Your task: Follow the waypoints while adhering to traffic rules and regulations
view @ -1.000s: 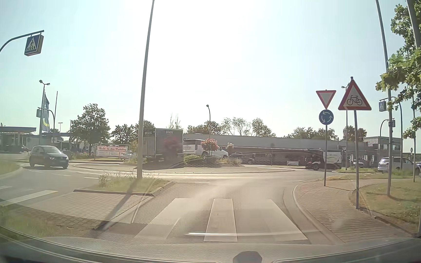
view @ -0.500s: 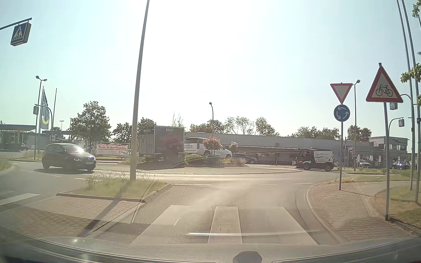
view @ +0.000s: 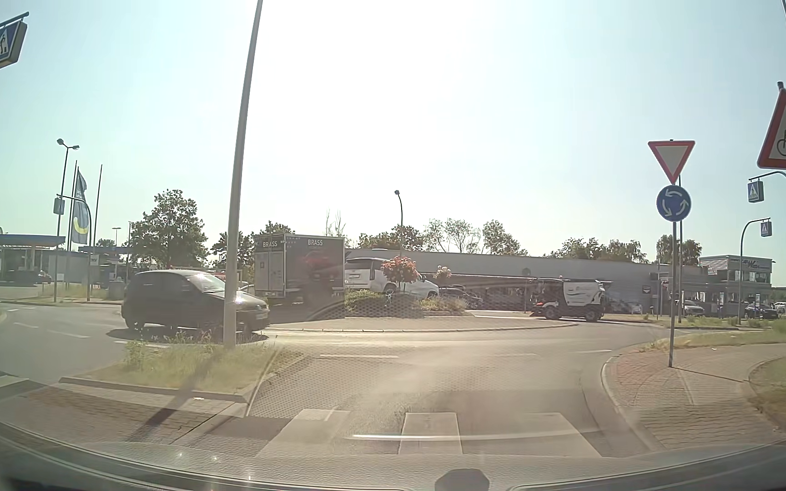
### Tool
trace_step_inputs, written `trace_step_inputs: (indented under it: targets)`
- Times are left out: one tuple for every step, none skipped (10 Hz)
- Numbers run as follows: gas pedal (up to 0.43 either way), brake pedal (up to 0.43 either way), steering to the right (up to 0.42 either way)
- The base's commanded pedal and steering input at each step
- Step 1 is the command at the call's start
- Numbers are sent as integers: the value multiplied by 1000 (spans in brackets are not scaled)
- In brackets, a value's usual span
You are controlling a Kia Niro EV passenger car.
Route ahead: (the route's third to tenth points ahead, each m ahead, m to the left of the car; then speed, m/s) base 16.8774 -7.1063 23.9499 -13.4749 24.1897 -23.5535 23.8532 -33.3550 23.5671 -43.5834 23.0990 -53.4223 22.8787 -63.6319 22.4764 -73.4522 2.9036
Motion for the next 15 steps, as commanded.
trace_step_inputs:
  targets:
    - [67, 30, -18]
    - [67, 30, -18]
    - [67, 30, -16]
    - [67, 30, -8]
    - [67, 30, 2]
    - [67, 30, 17]
    - [67, 37, 33]
    - [67, 30, 54]
    - [67, 30, 70]
    - [118, 30, 90]
    - [130, 30, 103]
    - [130, 37, 110]
    - [130, 24, 116]
    - [150, 30, 122]
    - [189, 30, 127]
